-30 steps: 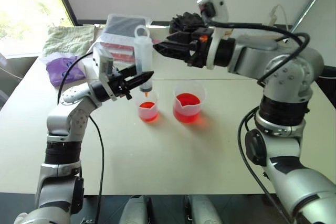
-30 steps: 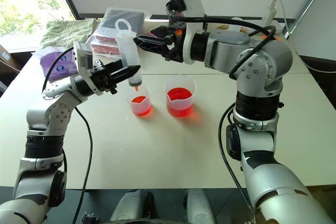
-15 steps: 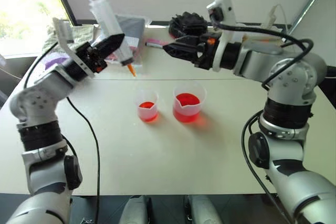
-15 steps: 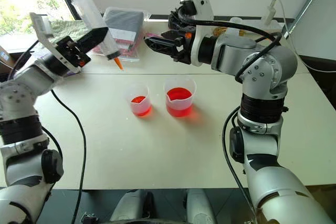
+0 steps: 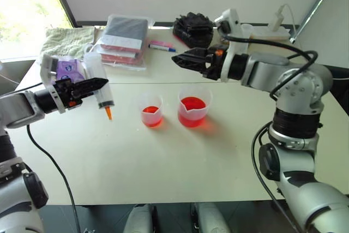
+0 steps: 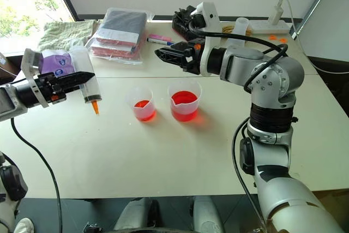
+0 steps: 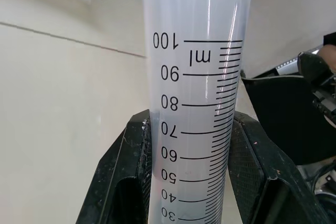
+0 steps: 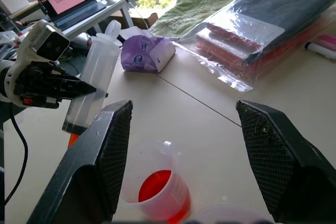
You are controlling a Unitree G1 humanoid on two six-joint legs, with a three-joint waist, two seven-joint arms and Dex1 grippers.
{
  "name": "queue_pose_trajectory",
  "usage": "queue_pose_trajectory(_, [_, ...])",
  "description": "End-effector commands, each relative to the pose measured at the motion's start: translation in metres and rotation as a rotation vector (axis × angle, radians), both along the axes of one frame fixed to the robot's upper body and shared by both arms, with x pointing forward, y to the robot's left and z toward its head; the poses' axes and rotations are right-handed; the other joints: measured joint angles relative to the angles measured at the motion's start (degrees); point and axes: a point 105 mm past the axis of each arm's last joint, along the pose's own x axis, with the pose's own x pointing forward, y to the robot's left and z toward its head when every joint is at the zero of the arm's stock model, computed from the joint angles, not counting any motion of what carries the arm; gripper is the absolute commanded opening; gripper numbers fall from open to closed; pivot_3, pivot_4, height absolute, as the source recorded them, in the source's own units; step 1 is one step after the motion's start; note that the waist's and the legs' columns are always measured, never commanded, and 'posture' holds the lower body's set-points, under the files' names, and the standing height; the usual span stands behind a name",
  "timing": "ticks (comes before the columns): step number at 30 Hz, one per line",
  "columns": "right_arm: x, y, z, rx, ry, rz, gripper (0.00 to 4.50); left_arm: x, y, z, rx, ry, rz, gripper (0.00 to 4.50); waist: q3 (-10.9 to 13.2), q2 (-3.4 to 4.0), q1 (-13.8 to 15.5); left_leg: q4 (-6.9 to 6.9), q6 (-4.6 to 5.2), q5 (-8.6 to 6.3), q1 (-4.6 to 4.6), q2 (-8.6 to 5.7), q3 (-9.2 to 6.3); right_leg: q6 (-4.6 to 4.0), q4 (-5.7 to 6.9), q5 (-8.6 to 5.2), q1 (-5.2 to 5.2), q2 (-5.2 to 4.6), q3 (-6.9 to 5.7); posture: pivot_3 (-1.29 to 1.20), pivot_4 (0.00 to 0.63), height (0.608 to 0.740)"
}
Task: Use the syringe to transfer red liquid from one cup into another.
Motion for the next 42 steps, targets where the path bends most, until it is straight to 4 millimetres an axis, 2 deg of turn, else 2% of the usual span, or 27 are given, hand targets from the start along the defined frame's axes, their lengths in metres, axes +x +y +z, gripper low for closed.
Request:
queue_pose_trajectory(1, [-0.004, -0.009, 0.011, 0.014, -0.044, -0.015, 3.26, -0.003, -0.002, -0.016, 0.099, 0.075, -0.026, 1.47, 0.0, 0.00, 0.0, 0.00, 0.00, 0.00, 0.00, -0.01, 0.01, 0.00, 0.00, 0.00, 0.00, 0.00, 0.00, 0.00, 0.150, 0.740])
queue_pose_trajectory(5, [-0.007, -0.013, 0.009, 0.004, -0.038, -0.027, 3.26, -0.001, -0.005, -0.036, 0.184, 0.171, -0.045, 1.47, 0.0, 0.00, -0.1, -0.02, -0.03, 0.02, 0.00, -0.01, 0.03, 0.00, 0.00, 0.00, -0.02, 0.03, 0.01, 0.00, 0.150, 0.740])
queue_pose_trajectory(6, [-0.013, -0.015, 0.008, -0.010, -0.045, -0.008, 3.26, -0.003, -0.007, -0.044, 0.230, 0.195, -0.068, 1.47, 0.0, 0.00, -0.1, -0.03, -0.03, 0.01, 0.00, -0.01, 0.03, 0.00, 0.00, 0.00, -0.03, 0.03, 0.01, 0.00, 0.150, 0.740])
queue_pose_trajectory(8, [-0.032, -0.018, 0.003, -0.066, -0.065, 0.068, 3.26, -0.002, -0.008, -0.054, 0.282, 0.216, -0.084, 1.47, 0.0, 0.00, 0.1, -0.07, -0.03, 0.01, 0.00, -0.01, 0.04, 0.00, -0.03, 0.00, -0.04, 0.02, 0.01, 0.00, 0.150, 0.740])
queue_pose_trajectory(11, [-0.054, -0.019, -0.004, -0.126, -0.083, 0.164, 3.26, 0.003, -0.007, -0.057, 0.300, 0.217, -0.087, 1.47, 0.0, -0.01, 0.3, -0.10, -0.03, 0.01, -0.02, -0.02, 0.05, -0.01, -0.06, 0.00, -0.04, -0.01, 0.02, 0.00, 0.150, 0.740])
queue_pose_trajectory(14, [-0.083, -0.018, -0.021, -0.221, -0.058, 0.304, 3.26, 0.007, -0.005, -0.062, 0.323, 0.225, -0.088, 1.47, 0.0, -0.03, 0.3, -0.09, 0.02, -0.01, -0.02, -0.06, 0.08, -0.01, -0.09, 0.00, -0.04, 0.03, 0.02, 0.00, 0.150, 0.740])
queue_pose_trajectory(17, [-0.098, -0.020, -0.040, -0.334, -0.041, 0.371, 3.26, 0.010, -0.005, -0.062, 0.322, 0.222, -0.092, 1.47, 0.1, -0.09, 0.3, -0.07, 0.03, -0.02, -0.01, -0.06, 0.07, 0.00, -0.09, 0.00, -0.03, 0.06, 0.03, 0.00, 0.150, 0.740])
queue_pose_trajectory(19, [-0.102, -0.023, -0.053, -0.423, -0.040, 0.388, 3.26, 0.013, -0.006, -0.062, 0.320, 0.220, -0.093, 1.47, 0.1, -0.15, 0.3, -0.03, 0.04, -0.03, -0.01, -0.06, 0.07, 0.00, -0.09, -0.01, -0.03, 0.07, 0.04, 0.00, 0.150, 0.740])
queue_pose_trajectory(21, [-0.100, -0.023, -0.058, -0.459, -0.048, 0.394, 3.26, 0.016, -0.007, -0.061, 0.316, 0.215, -0.090, 1.47, 0.1, -0.19, 0.2, -0.01, 0.04, -0.03, -0.01, -0.05, 0.08, 0.00, -0.10, -0.01, -0.02, 0.09, 0.04, 0.00, 0.150, 0.740])
queue_pose_trajectory(28, [-0.090, -0.021, -0.059, -0.465, -0.074, 0.370, 3.26, 0.014, -0.009, -0.065, 0.328, 0.217, -0.105, 1.47, 0.1, -0.23, 0.3, 0.02, 0.04, -0.03, -0.01, -0.01, 0.06, 0.00, -0.07, -0.01, -0.03, 0.10, 0.05, 0.00, 0.150, 0.740])
queue_pose_trajectory(36, [-0.088, -0.022, -0.060, -0.475, -0.079, 0.366, 3.26, 0.012, -0.011, -0.073, 0.372, 0.227, -0.122, 1.47, 0.1, -0.23, 0.7, 0.02, 0.04, -0.03, -0.01, -0.01, 0.06, 0.00, -0.07, -0.01, -0.03, 0.07, 0.05, 0.00, 0.150, 0.740])
queue_pose_trajectory(38, [-0.088, -0.022, -0.060, -0.476, -0.079, 0.365, 3.33, 0.012, -0.011, -0.073, 0.365, 0.226, -0.122, 2.45, 0.1, -0.23, 0.9, 0.03, 0.04, -0.03, -0.01, -0.01, 0.07, 0.00, -0.07, -0.01, -0.03, 0.07, 0.05, 0.00, 0.150, 0.740])
queue_pose_trajectory(39, [-0.088, -0.022, -0.060, -0.476, -0.079, 0.365, 3.33, 0.012, -0.011, -0.073, 0.363, 0.224, -0.121, 2.71, 0.1, -0.23, 1.1, 0.03, 0.04, -0.03, -0.01, -0.02, 0.08, 0.00, -0.07, -0.01, -0.03, 0.07, 0.05, 0.00, 0.150, 0.740])
queue_pose_trajectory(42, [-0.087, -0.022, -0.060, -0.478, -0.081, 0.363, 3.33, 0.013, -0.010, -0.072, 0.362, 0.223, -0.112, 3.88, 0.1, -0.23, 1.6, 0.05, 0.04, -0.03, -0.01, -0.02, 0.08, 0.00, -0.06, -0.01, -0.03, 0.08, 0.05, 0.00, 0.150, 0.740])
